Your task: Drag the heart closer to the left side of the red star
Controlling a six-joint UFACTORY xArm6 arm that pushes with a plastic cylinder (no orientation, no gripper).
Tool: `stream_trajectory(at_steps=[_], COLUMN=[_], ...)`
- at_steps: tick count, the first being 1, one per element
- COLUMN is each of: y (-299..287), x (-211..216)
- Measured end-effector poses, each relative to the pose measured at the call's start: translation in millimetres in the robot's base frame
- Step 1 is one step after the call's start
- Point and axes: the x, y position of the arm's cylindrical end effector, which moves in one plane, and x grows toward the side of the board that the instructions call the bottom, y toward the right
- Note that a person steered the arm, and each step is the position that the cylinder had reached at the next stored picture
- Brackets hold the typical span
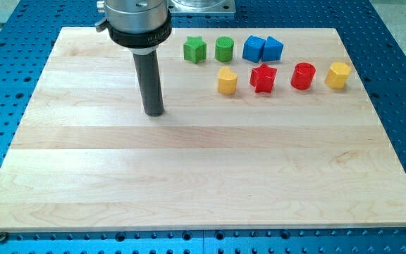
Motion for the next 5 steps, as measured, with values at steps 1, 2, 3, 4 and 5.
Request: stream_trajectory(at_steps=[1, 2, 3, 4, 5], y=[48.4, 81.0, 104.5, 137.2, 132.6], x=[-47.6, -73.0, -58.5, 5.7, -10.9])
